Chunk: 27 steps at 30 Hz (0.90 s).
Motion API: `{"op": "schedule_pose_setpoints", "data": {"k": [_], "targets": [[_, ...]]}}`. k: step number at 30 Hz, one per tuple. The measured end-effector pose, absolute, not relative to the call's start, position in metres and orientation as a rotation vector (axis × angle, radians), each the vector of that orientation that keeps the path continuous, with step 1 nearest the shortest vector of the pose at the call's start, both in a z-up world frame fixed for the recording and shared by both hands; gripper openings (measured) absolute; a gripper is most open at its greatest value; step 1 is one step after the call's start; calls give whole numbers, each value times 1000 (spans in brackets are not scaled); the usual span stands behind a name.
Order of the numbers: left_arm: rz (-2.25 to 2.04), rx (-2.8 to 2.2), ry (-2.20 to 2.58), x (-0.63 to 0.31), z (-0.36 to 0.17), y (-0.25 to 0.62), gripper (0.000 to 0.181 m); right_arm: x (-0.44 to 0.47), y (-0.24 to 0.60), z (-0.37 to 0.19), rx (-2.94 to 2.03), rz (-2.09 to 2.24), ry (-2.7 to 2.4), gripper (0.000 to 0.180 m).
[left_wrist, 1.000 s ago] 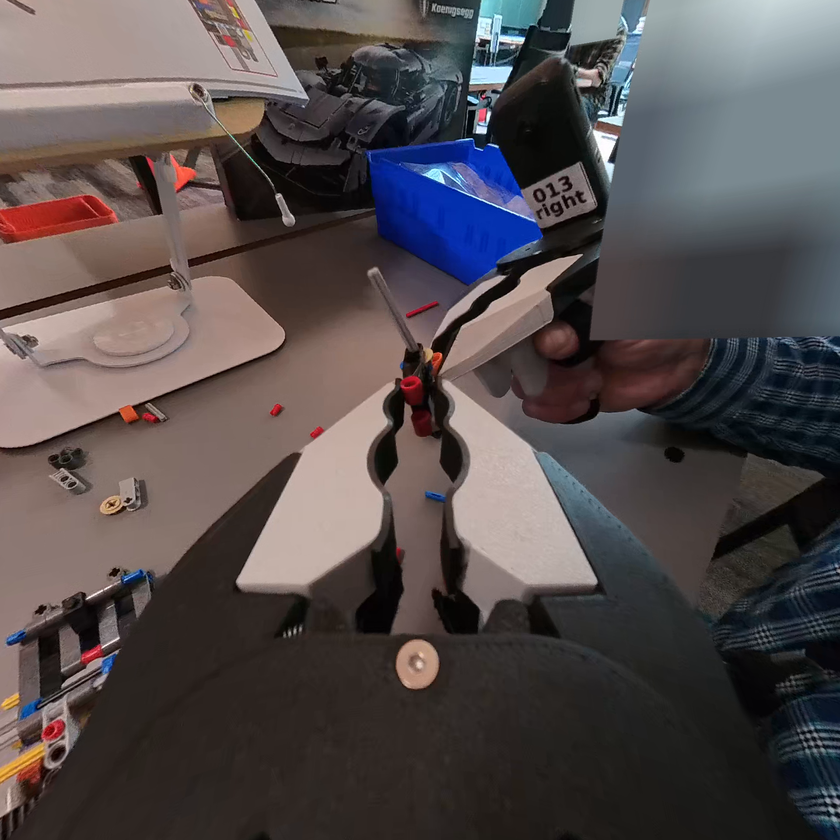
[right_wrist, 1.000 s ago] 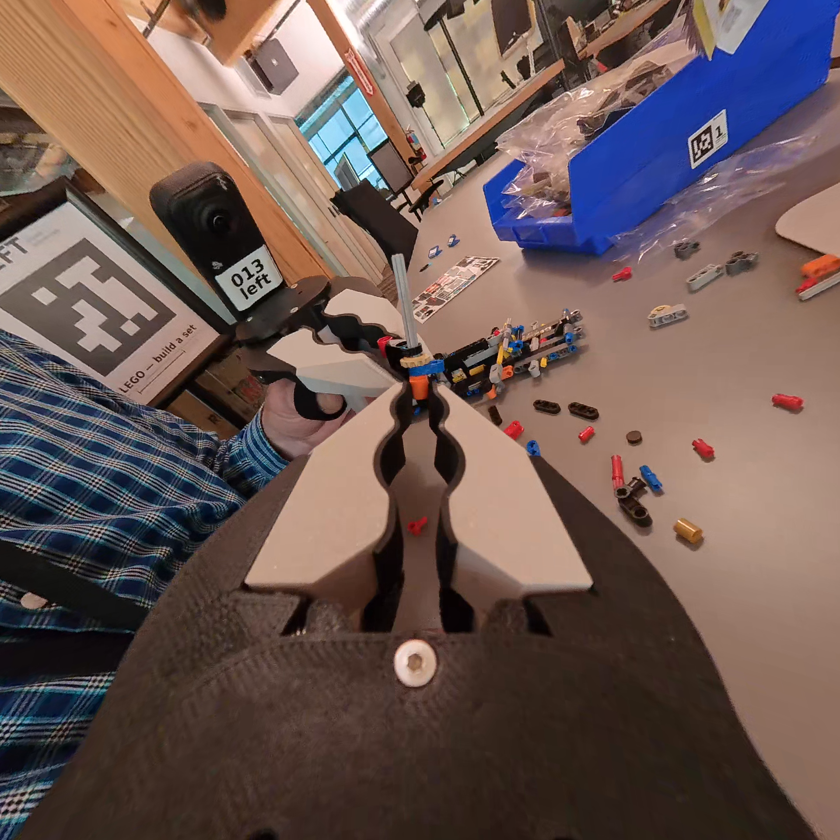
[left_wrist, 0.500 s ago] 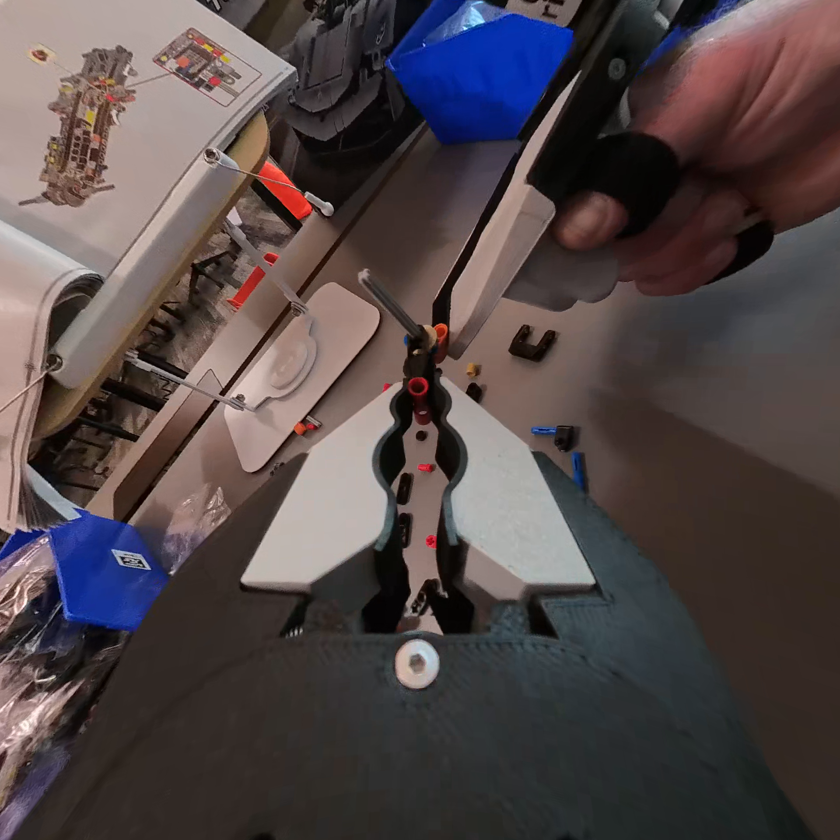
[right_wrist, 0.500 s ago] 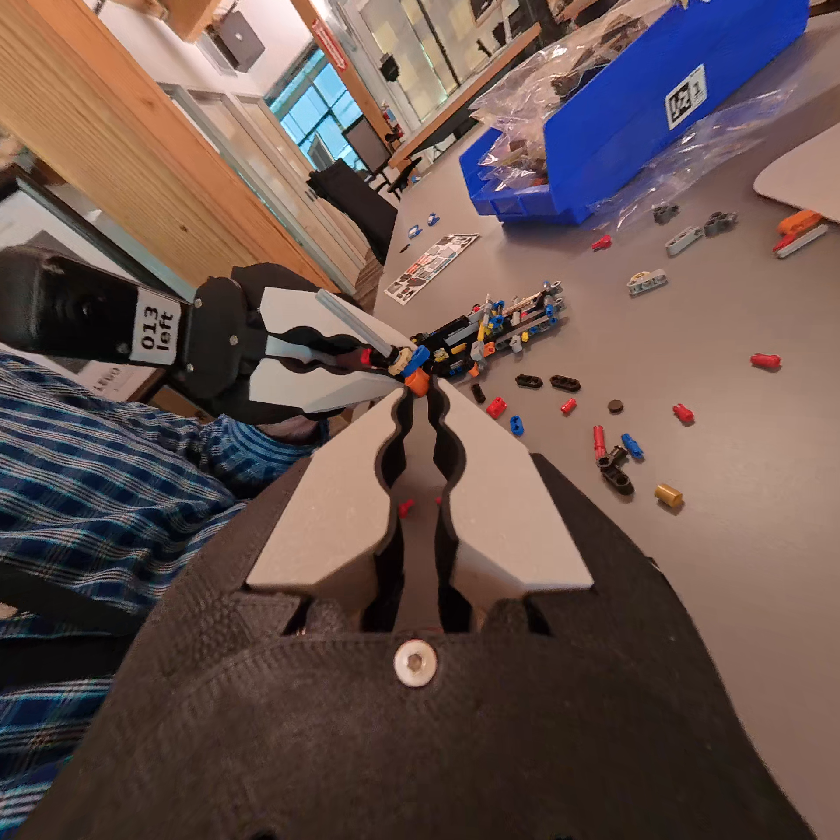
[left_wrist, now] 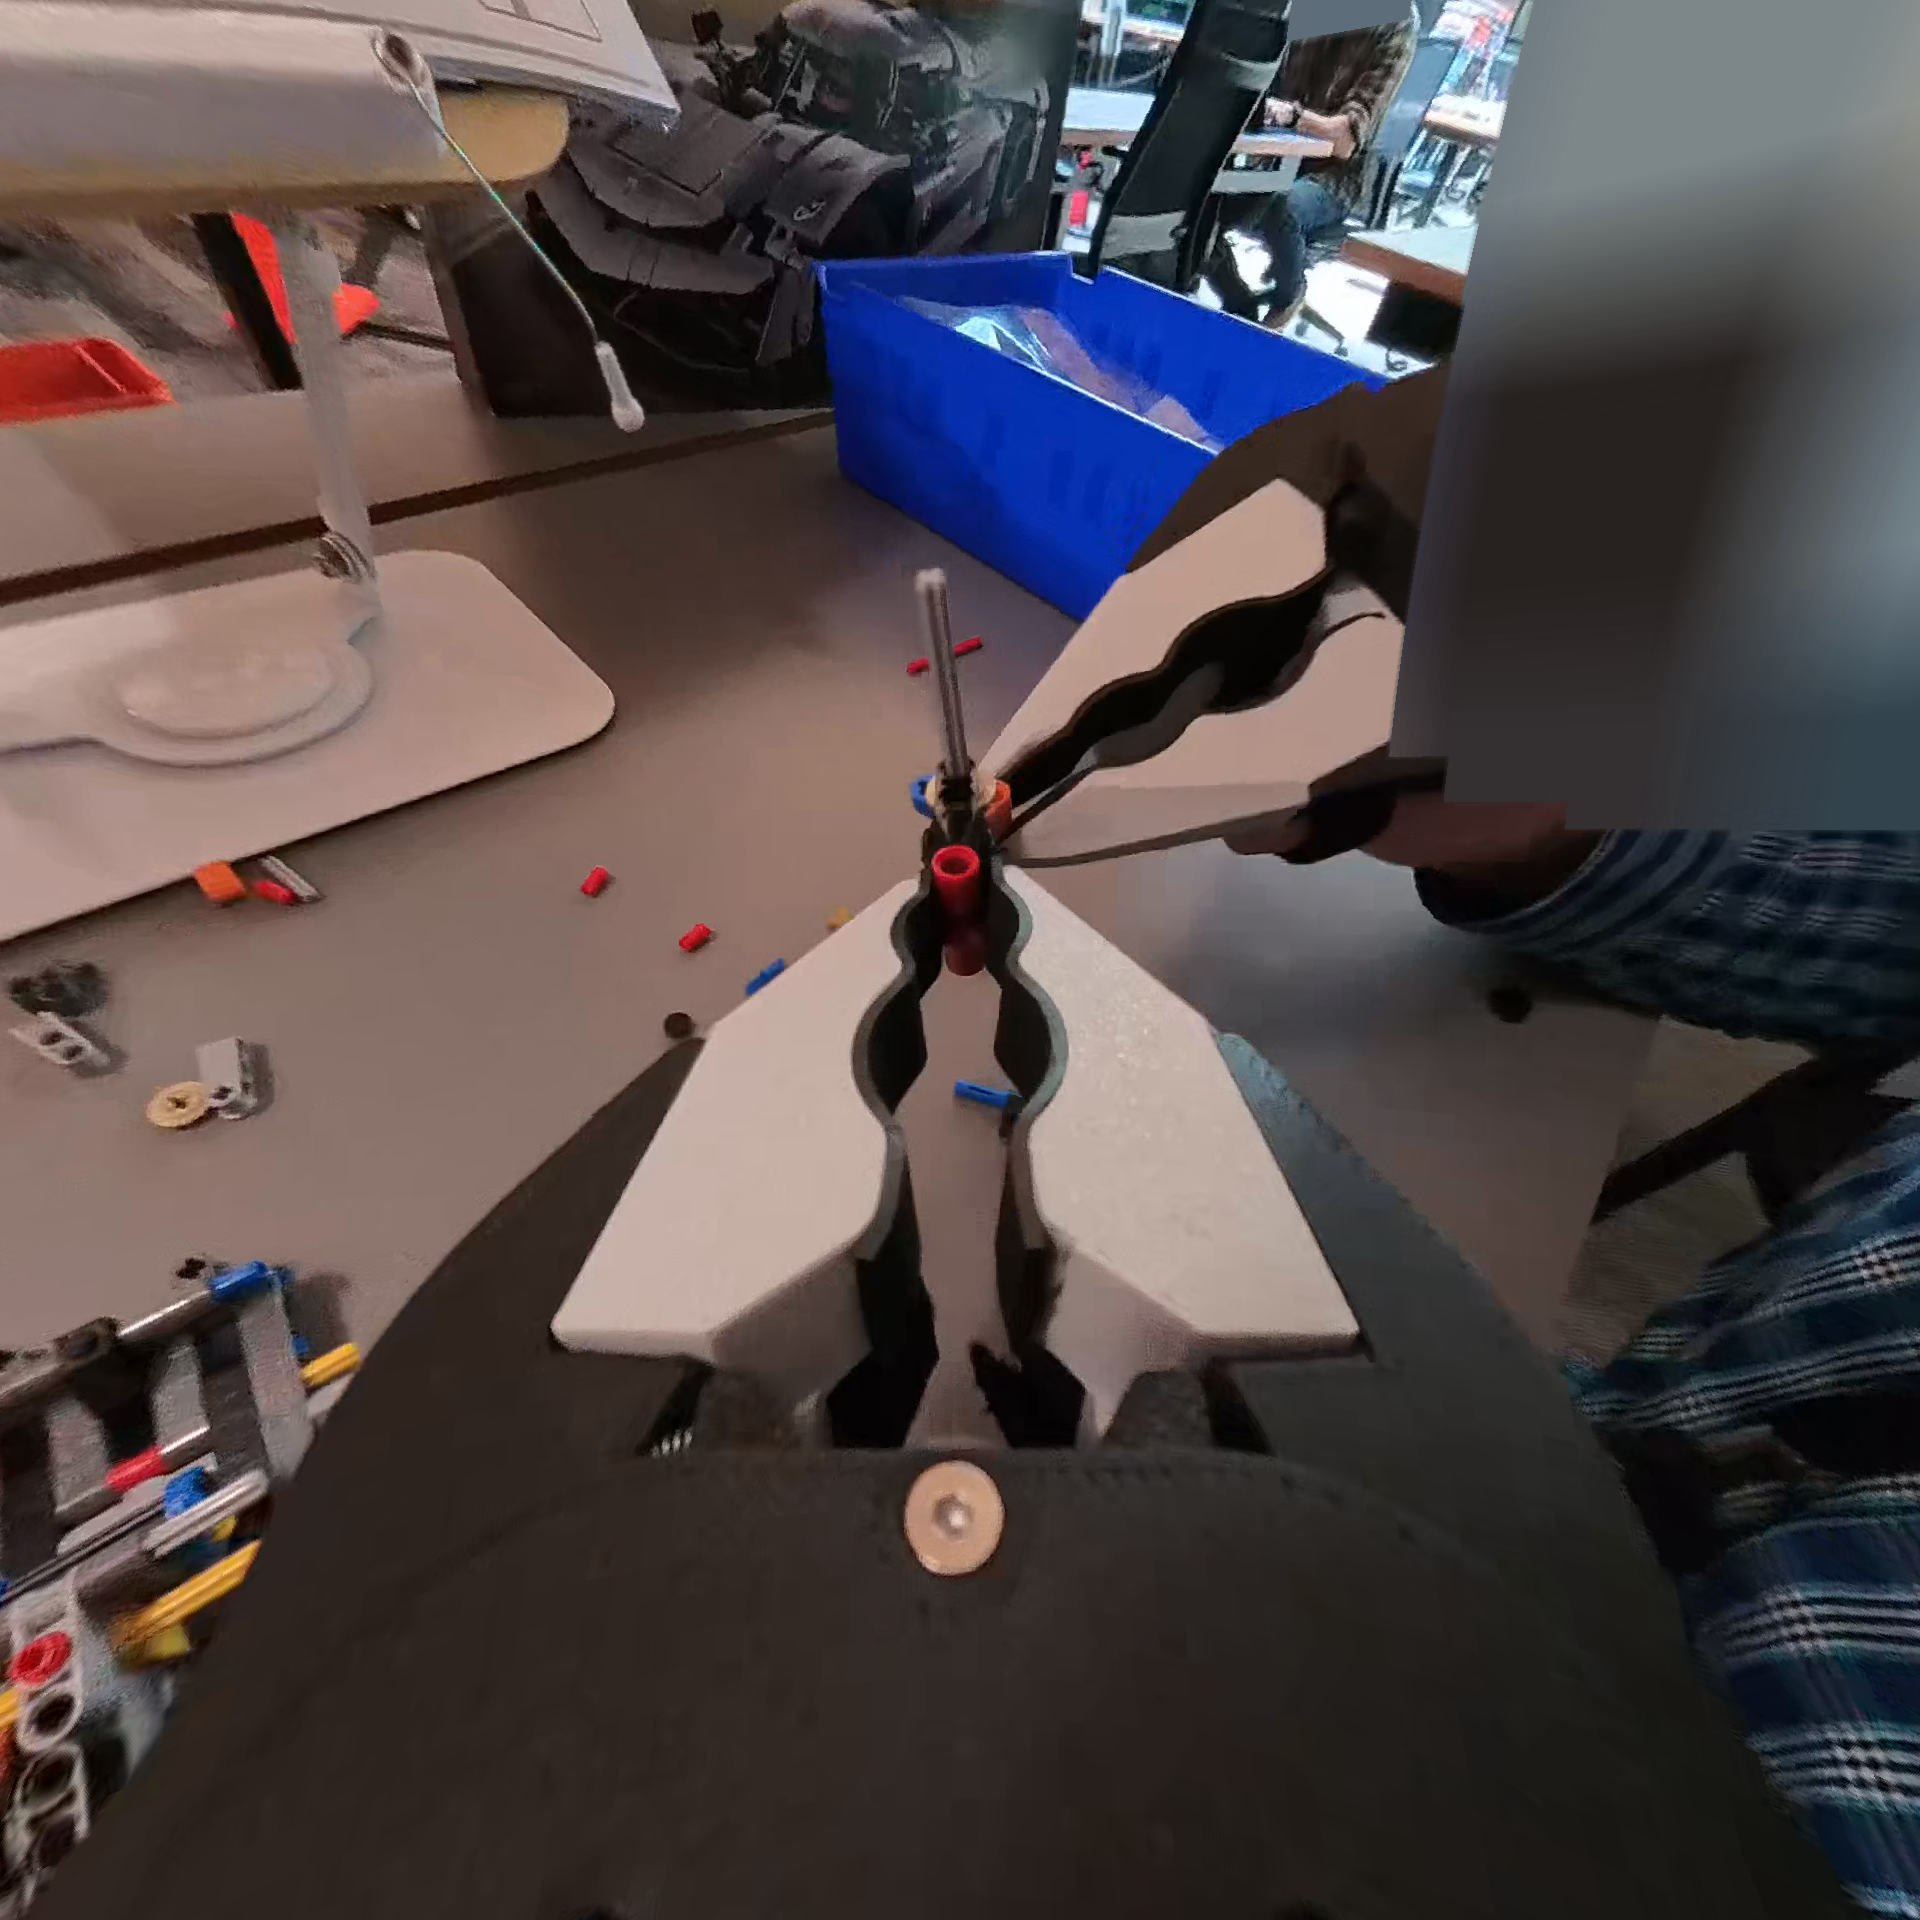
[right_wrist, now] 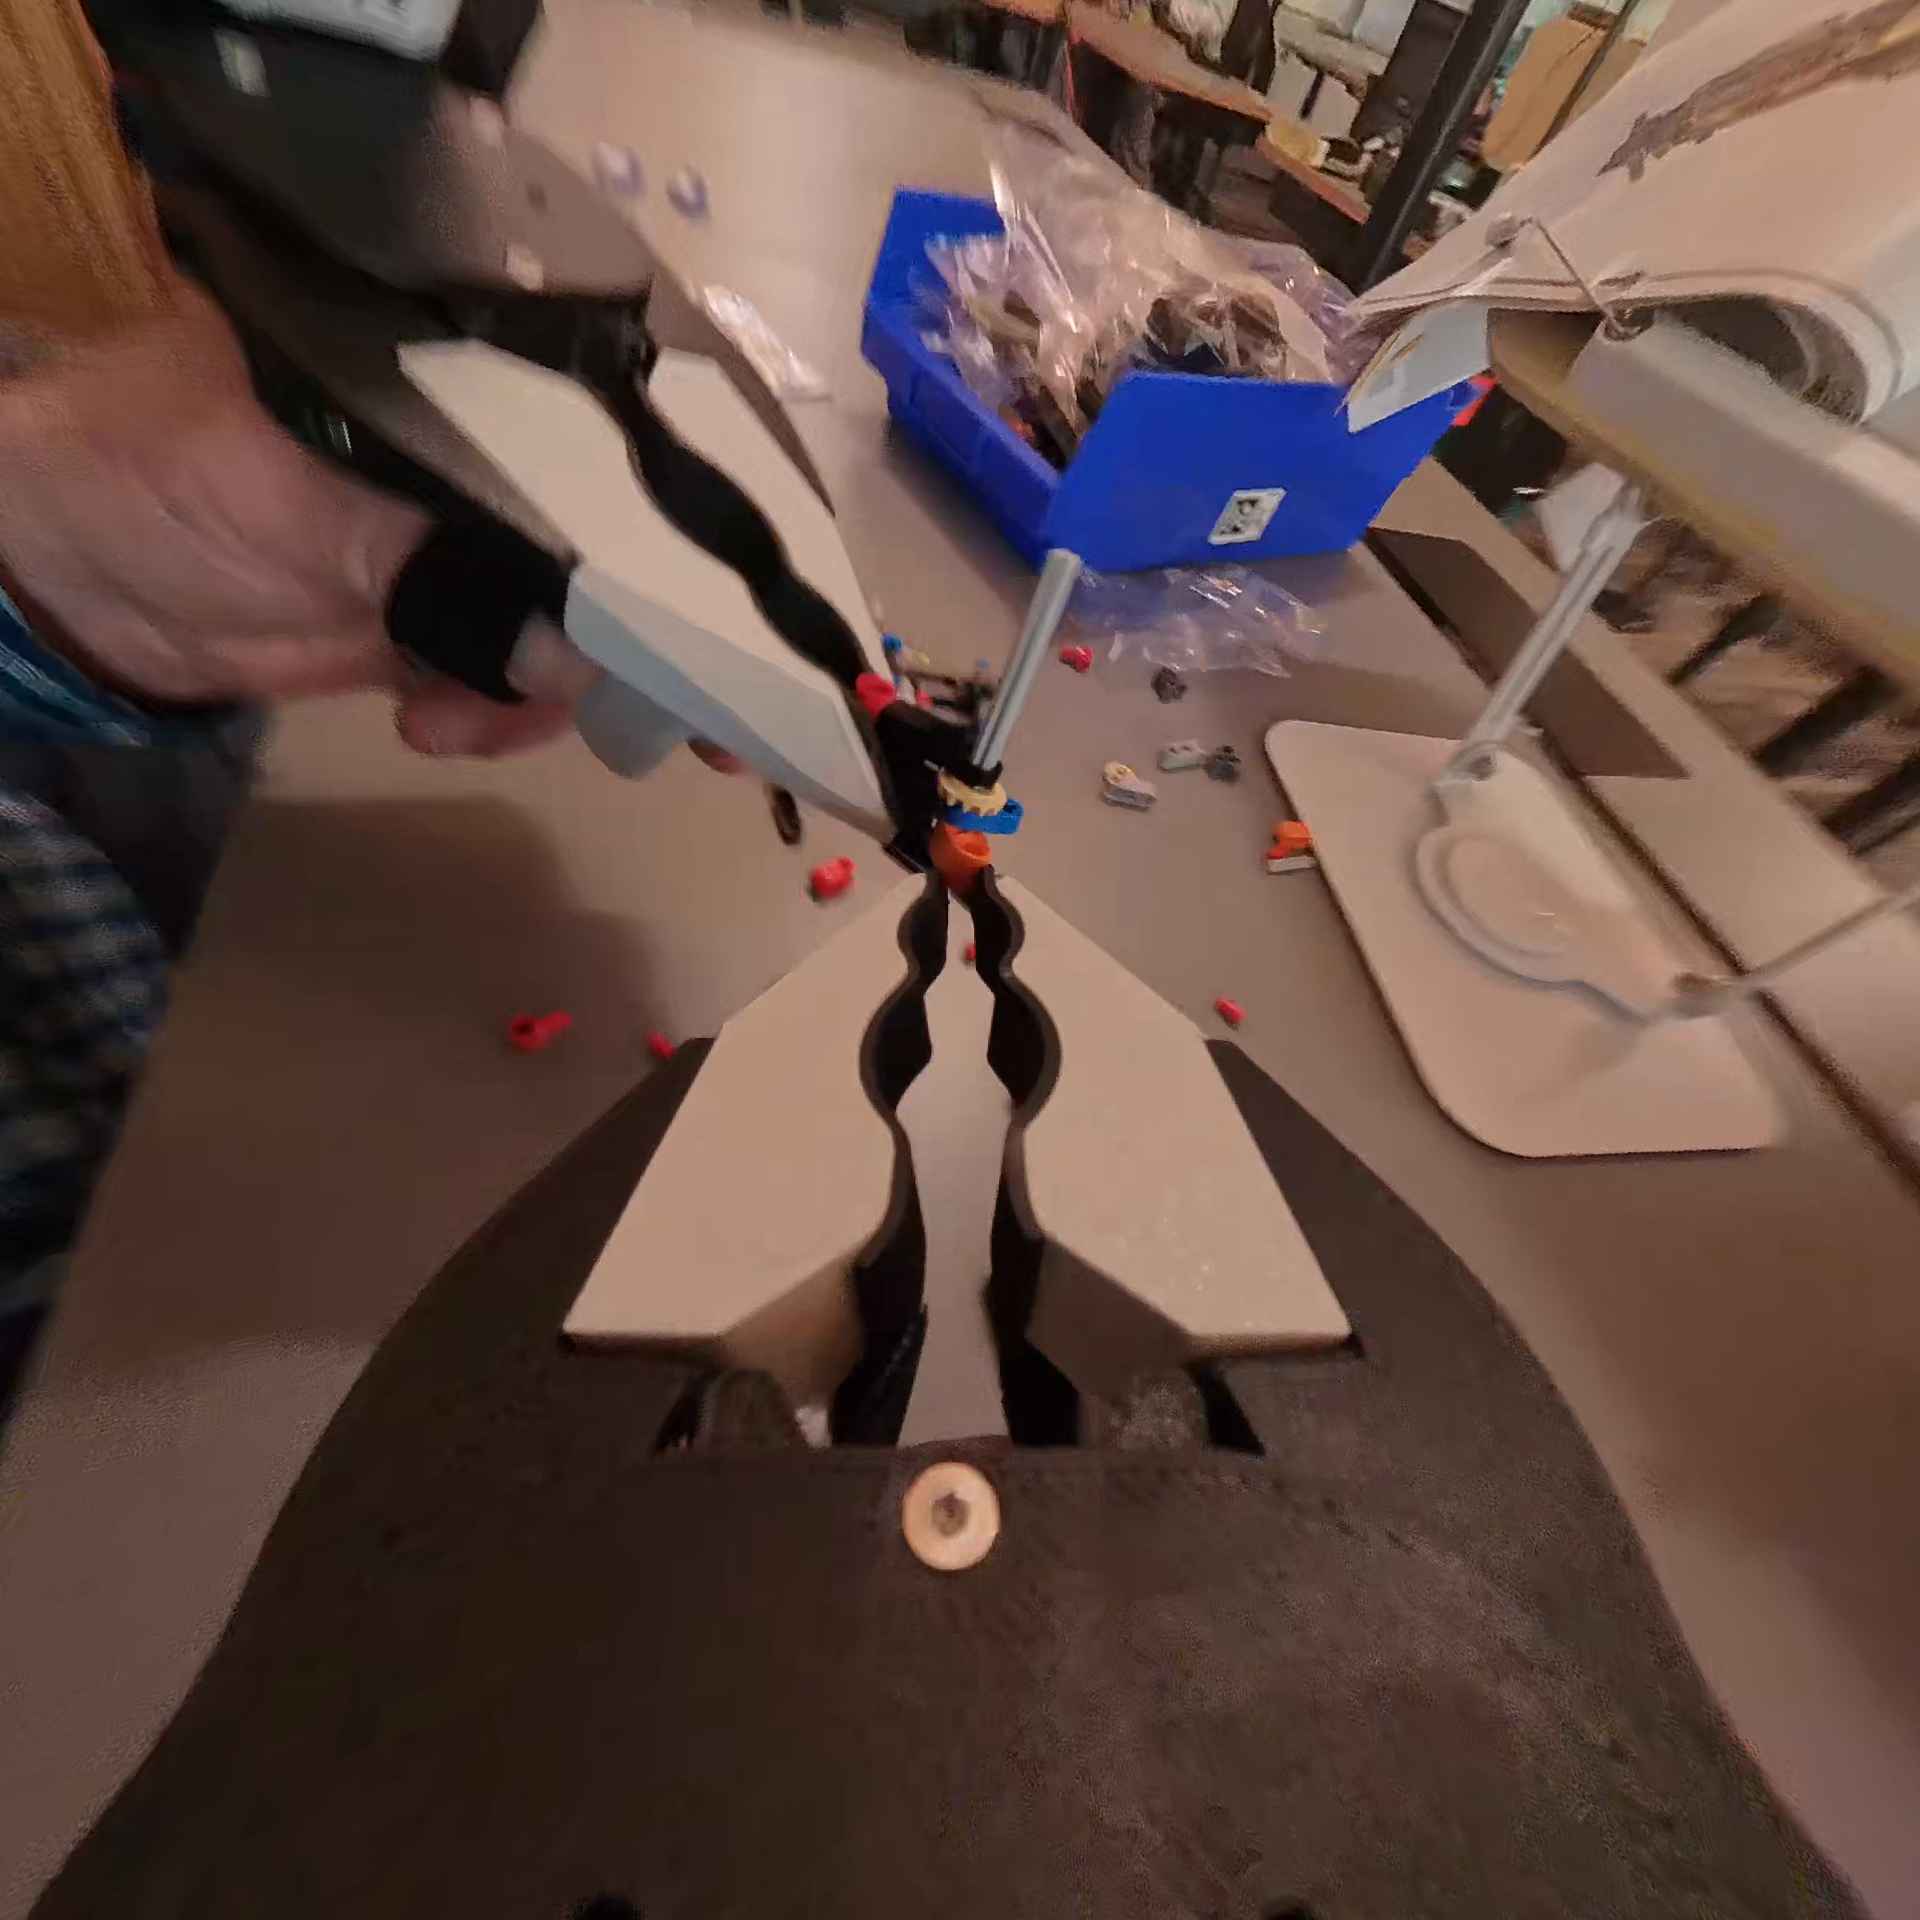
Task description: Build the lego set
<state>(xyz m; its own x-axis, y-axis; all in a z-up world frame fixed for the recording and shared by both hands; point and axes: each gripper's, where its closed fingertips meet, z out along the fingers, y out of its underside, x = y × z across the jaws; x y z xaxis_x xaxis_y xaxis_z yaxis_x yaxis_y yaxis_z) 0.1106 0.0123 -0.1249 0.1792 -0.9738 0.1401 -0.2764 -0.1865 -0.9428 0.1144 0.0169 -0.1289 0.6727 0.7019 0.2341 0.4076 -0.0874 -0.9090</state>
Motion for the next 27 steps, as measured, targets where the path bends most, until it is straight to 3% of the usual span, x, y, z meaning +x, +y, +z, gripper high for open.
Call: {"op": "schedule_pose_setpoints", "data": {"k": [3,8,11,18,27], "targets": [[-1176,-1598,1117,105,-103,18,5,119,16,-150,-1758,195,-989,0],[-1180,-1674,1166,109,-126,14,6,117,13,-139,-1771,513,-861,0],[-1260,-1687,1155,109,-126,14,6,115,9,-129,-1748,674,-827,19],[-1378,-1665,1150,115,-121,5,5,110,10,-119,-1728,872,-733,6],[-1525,-1640,1152,116,-116,-3,6,110,5,-111,-1692,1108,-639,5]]}}
